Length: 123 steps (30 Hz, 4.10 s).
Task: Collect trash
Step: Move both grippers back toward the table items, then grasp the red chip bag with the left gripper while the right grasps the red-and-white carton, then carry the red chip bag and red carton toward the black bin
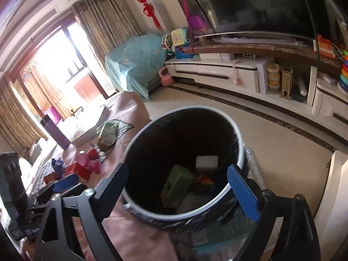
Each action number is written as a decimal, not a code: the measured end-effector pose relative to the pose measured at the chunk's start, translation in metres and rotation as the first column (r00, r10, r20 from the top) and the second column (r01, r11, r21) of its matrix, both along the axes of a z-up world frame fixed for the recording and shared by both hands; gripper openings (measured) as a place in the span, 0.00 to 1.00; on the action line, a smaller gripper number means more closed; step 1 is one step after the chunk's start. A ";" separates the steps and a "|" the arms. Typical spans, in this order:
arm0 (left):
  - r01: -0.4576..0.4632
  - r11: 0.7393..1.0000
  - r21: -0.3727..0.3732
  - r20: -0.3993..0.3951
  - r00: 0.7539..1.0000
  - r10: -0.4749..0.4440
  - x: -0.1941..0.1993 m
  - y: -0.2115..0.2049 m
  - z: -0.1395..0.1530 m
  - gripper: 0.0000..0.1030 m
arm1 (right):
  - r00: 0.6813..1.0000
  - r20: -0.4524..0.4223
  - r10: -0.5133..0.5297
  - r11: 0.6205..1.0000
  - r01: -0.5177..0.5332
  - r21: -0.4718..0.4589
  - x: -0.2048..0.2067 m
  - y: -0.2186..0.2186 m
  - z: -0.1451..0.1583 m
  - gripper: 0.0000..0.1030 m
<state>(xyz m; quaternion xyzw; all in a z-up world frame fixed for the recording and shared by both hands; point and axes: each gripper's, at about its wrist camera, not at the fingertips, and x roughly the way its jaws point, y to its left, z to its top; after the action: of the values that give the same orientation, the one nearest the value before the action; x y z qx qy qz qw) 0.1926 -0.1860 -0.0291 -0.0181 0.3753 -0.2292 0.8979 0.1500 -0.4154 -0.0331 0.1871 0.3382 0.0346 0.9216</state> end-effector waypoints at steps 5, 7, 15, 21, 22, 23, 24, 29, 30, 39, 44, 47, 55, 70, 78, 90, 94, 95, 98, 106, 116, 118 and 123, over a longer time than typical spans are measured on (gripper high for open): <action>-0.073 0.997 -0.008 -0.031 0.997 0.073 -0.019 0.042 -0.009 0.78 | 0.999 0.006 0.046 0.999 -0.046 0.020 -0.013 0.034 -0.003 0.92; -0.107 0.994 -0.010 -0.040 0.994 0.106 -0.028 0.059 -0.012 0.78 | 0.998 0.017 0.066 0.997 -0.067 0.027 -0.017 0.049 -0.003 0.92; -0.241 0.970 -0.029 -0.065 0.969 0.238 -0.055 0.127 -0.016 0.78 | 0.986 -0.003 0.169 0.985 -0.169 0.022 -0.017 0.106 -0.011 0.92; -0.324 0.946 -0.024 -0.079 0.944 0.321 -0.064 0.171 -0.020 0.78 | 0.971 -0.022 0.239 0.971 -0.239 0.002 -0.010 0.146 -0.018 0.92; -0.336 0.941 -0.023 -0.084 0.939 0.333 -0.064 0.177 -0.021 0.78 | 0.968 -0.023 0.249 0.968 -0.249 -0.002 -0.007 0.152 -0.018 0.92; -0.351 0.936 -0.022 -0.088 0.933 0.348 -0.065 0.185 -0.022 0.78 | 0.965 -0.026 0.260 0.966 -0.260 -0.004 -0.004 0.158 -0.019 0.92; -0.363 0.931 -0.021 -0.090 0.928 0.360 -0.065 0.190 -0.023 0.78 | 0.962 -0.028 0.272 0.962 -0.272 -0.003 -0.001 0.164 -0.019 0.92; -0.405 0.914 -0.021 -0.099 0.911 0.401 -0.061 0.213 -0.024 0.78 | 0.945 -0.029 0.326 0.945 -0.326 -0.017 0.010 0.187 -0.022 0.92; -0.409 0.912 -0.022 -0.099 0.909 0.405 -0.060 0.217 -0.024 0.78 | 0.941 -0.030 0.337 0.941 -0.337 -0.020 0.012 0.191 -0.023 0.92; -0.447 0.895 -0.002 -0.106 0.890 0.444 -0.037 0.233 -0.024 0.78 | 0.892 -0.019 0.453 0.889 -0.453 -0.075 0.041 0.223 -0.021 0.92; -0.454 0.891 0.020 -0.108 0.885 0.453 -0.020 0.238 -0.021 0.78 | 0.864 -0.027 0.502 0.858 -0.502 -0.110 0.059 0.236 -0.022 0.92; -0.456 0.890 0.023 -0.111 0.883 0.455 -0.006 0.241 -0.019 0.78 | 0.837 -0.019 0.546 0.831 -0.545 -0.114 0.071 0.242 -0.021 0.92; -0.477 0.879 0.032 -0.127 0.870 0.477 0.029 0.255 -0.023 0.78 | 0.768 -0.028 0.640 0.746 -0.630 -0.216 0.099 0.264 -0.022 0.92; -0.401 0.915 0.034 -0.128 0.907 0.402 0.027 0.238 -0.025 0.20 | 0.769 -0.069 0.635 0.739 -0.631 -0.238 0.080 0.256 -0.030 0.39; -0.311 0.950 -0.008 -0.120 0.944 0.308 -0.014 0.208 -0.014 0.19 | 0.831 -0.035 0.555 0.817 -0.553 -0.163 0.037 0.223 -0.022 0.37; -0.146 0.989 -0.019 -0.079 0.986 0.144 -0.043 0.140 0.005 0.19 | 0.919 -0.001 0.394 0.913 -0.391 -0.114 -0.005 0.165 -0.019 0.34; -0.117 0.993 -0.016 -0.084 0.990 0.115 -0.046 0.125 0.003 0.19 | 0.933 0.004 0.361 0.928 -0.359 -0.100 -0.017 0.152 -0.023 0.34; -0.109 0.994 -0.015 -0.086 0.990 0.108 -0.047 0.123 0.003 0.19 | 0.936 0.006 0.353 0.932 -0.351 -0.096 -0.018 0.149 -0.023 0.34; -0.091 0.996 -0.012 -0.091 0.992 0.089 -0.047 0.114 0.002 0.19 | 0.946 0.020 0.324 0.943 -0.321 -0.091 -0.025 0.137 -0.021 0.34; -0.013 1.000 -0.014 -0.088 0.996 0.012 -0.044 0.081 0.007 0.19 | 0.970 0.066 0.232 0.971 -0.227 -0.076 -0.039 0.098 -0.007 0.33; 0.094 0.996 -0.002 -0.070 0.993 -0.094 -0.033 0.025 0.018 0.19 | 0.991 0.086 0.101 0.994 -0.096 -0.060 -0.043 0.040 0.006 0.33; 0.114 0.993 -0.001 -0.066 0.991 -0.114 -0.030 0.014 0.020 0.19 | 0.993 0.085 0.079 0.995 -0.073 -0.067 -0.043 0.031 0.007 0.33; 0.151 0.989 0.008 -0.045 0.988 -0.150 -0.022 -0.011 0.030 0.19 | 0.995 0.088 0.048 0.996 -0.040 -0.083 -0.039 0.017 0.011 0.32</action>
<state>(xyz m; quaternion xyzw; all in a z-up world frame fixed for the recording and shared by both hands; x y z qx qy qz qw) 0.1701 -0.1966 0.0006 0.0102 0.3968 -0.2938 0.8695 0.1109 -0.3980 -0.0223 0.1404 0.3015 0.0497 0.9418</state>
